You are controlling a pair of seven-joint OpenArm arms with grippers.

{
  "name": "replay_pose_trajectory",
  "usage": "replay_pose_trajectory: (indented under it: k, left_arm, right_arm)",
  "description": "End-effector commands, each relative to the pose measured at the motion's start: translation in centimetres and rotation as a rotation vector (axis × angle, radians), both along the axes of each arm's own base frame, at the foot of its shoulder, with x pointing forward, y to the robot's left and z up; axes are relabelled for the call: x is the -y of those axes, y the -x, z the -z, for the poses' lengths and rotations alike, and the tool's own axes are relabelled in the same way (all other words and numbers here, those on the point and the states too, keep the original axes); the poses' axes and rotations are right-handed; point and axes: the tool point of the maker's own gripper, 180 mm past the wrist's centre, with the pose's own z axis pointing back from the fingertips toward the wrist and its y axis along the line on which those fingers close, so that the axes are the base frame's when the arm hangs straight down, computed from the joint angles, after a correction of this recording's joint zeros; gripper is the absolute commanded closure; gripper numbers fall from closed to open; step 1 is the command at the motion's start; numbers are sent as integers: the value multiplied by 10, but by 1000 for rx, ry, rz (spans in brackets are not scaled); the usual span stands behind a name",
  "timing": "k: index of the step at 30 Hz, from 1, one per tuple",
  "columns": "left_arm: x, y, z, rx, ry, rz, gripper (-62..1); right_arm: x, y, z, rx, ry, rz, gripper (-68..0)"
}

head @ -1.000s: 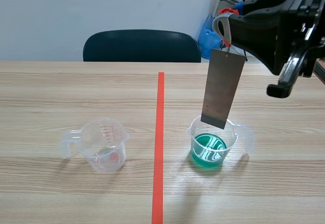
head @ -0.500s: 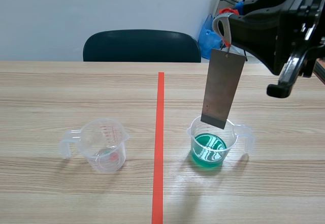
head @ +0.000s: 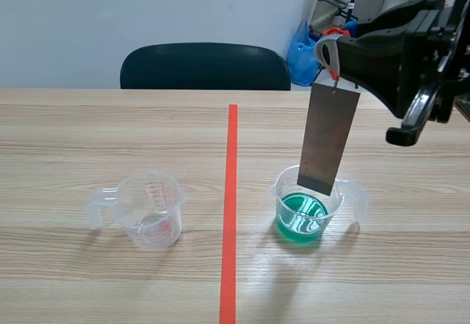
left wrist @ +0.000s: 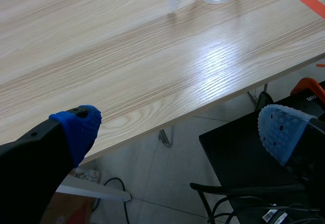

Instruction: Do the redox reaction experiment

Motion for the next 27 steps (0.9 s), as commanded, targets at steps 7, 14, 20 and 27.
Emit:
replay_pose_trajectory:
  k: [7,14,20,27]
  left_arm:
    - [1,-5,-6,34,4,5,-623]
    - [1,-5,-6,34,4,5,-623]
    - [1,-5,-6,34,4,5,-623]
    - [1,-5,-6,34,4,5,-623]
  right_arm:
    - [5,-5,-3,18,-33,3,-6]
    - [9,-11,4,16,-53,13,-6]
    - [6,-13,19,-2,-61,6,-6]
    - [5,-16,30,2,-67,3,-6]
